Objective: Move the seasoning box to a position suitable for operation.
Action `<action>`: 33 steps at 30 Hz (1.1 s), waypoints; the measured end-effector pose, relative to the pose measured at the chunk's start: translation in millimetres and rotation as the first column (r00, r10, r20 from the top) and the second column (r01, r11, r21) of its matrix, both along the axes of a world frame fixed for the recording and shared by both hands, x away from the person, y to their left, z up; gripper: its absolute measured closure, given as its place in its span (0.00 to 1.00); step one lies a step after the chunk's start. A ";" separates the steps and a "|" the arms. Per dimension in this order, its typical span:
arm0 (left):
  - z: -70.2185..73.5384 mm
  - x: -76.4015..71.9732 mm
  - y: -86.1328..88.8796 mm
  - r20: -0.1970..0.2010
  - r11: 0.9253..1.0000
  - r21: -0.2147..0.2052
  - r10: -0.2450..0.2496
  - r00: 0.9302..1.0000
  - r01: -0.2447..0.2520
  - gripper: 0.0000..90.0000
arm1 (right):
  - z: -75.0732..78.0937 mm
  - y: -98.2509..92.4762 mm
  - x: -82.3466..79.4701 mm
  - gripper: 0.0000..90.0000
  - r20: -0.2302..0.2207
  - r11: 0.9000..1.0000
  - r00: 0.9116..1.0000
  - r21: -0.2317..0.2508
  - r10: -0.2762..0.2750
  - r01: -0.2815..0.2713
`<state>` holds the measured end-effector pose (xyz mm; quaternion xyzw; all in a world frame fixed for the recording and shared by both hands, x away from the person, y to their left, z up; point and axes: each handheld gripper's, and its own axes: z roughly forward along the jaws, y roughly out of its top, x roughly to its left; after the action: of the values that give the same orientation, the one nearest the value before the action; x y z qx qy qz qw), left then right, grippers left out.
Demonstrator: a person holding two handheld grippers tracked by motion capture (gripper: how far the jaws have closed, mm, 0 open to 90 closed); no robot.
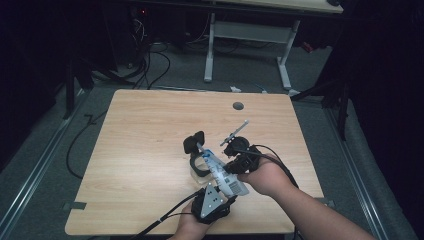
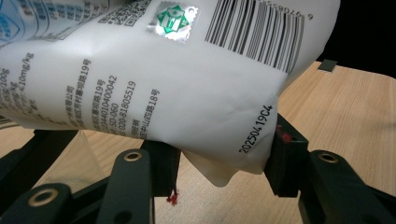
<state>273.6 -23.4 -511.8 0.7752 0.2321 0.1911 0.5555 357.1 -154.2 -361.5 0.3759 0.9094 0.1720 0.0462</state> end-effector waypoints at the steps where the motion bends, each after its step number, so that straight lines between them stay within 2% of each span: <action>1: 0.4 -0.3 -0.1 0.001 1.000 -0.001 -0.001 1.000 0.001 0.60 | 1.0 0.6 -0.2 0.97 0.002 1.000 1.000 -0.012 0.009 -0.009; 3: 0.8 -0.5 -0.3 0.002 1.000 -0.004 -0.003 1.000 0.003 0.60 | 2.0 1.3 -0.5 0.98 0.011 0.999 1.000 -0.024 0.030 -0.029; 17: 5.2 2.0 5.7 -0.004 1.000 -0.028 0.013 1.000 -0.013 0.59 | 8.1 10.8 3.4 0.99 0.021 0.998 0.998 -0.035 0.062 -0.061; 33: 7.0 1.8 5.2 -0.002 1.000 -0.029 -0.002 1.000 0.002 0.57 | 12.0 14.0 6.7 0.99 0.003 0.996 0.997 -0.047 0.080 -0.080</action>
<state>275.4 -18.2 -504.8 0.7674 0.2349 0.1865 0.5667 363.8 -140.2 -349.6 0.3377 0.9273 0.1534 0.0503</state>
